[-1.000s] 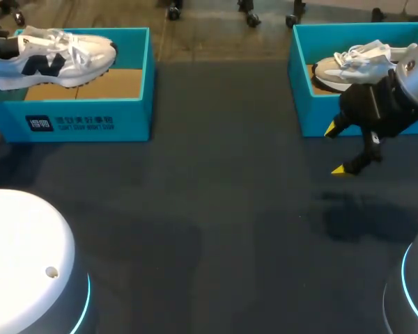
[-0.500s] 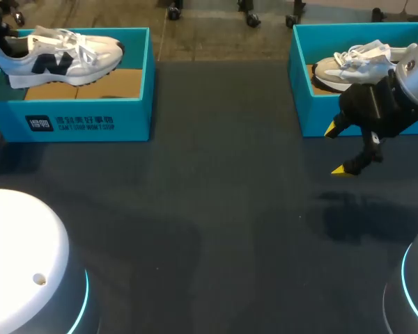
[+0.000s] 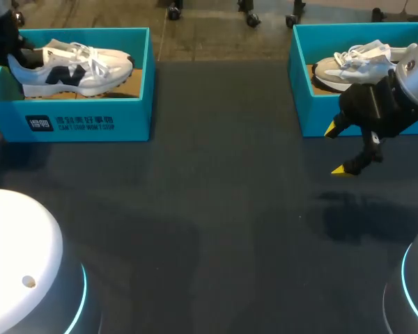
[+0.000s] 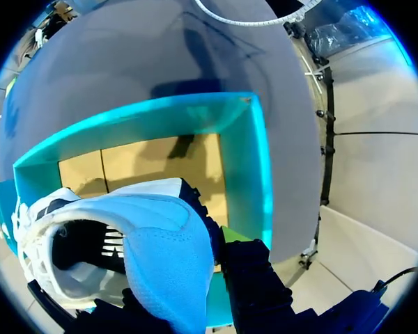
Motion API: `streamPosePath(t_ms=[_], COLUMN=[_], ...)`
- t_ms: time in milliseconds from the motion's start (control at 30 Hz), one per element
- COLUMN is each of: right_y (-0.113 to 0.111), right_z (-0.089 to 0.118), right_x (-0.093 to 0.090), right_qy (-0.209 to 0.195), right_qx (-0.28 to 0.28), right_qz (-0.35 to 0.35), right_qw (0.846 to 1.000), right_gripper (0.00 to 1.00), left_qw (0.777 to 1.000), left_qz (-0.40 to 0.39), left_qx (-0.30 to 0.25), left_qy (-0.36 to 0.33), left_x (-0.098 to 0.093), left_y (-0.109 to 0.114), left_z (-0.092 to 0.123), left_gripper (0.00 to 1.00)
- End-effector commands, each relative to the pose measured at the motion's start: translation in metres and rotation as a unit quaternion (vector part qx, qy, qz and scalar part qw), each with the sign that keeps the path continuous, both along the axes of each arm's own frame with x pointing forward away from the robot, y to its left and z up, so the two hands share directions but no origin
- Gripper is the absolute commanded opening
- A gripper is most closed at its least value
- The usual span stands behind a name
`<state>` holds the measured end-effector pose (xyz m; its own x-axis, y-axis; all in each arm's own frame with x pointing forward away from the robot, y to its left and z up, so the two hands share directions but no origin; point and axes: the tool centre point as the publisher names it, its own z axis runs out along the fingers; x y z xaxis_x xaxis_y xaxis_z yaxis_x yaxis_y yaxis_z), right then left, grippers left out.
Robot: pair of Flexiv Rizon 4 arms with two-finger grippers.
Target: Take the shoe out of the shoebox, open the shoe tongue, remove and reinsert the insole, then place the shoe into the shoebox
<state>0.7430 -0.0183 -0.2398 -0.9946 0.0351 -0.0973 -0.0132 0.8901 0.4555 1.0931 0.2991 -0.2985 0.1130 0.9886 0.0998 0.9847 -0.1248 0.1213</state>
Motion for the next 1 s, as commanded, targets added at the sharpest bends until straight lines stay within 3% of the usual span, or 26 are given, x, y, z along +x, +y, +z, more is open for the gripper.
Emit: streamPosePath(t_ms=[33,267,700,1000], right_y=[0.000,0.000,0.000,0.000], right_z=[0.000,0.000,0.000,0.000], right_x=[-0.001,-0.001,-0.001,-0.001], right_qy=[0.000,0.000,0.000,0.000], right_qx=[-0.001,-0.001,-0.001,-0.001], right_qz=[0.000,0.000,0.000,0.000], right_qw=[1.000,1.000,1.000,1.000], right_gripper=[1.00,1.00,1.00,1.00], left_qw=[1.000,1.000,1.000,1.000], left_qz=[0.002,0.002,-0.001,0.001], left_qx=[-0.002,-0.003,0.002,0.012], left_qy=[0.001,0.000,0.014,0.023], left_x=[0.003,0.002,-0.017,-0.016], left_y=[-0.003,-0.005,-0.007,-0.011], left_z=[-0.010,-0.026,-0.050,-0.070], left_gripper=[0.00,0.00,0.00,0.00])
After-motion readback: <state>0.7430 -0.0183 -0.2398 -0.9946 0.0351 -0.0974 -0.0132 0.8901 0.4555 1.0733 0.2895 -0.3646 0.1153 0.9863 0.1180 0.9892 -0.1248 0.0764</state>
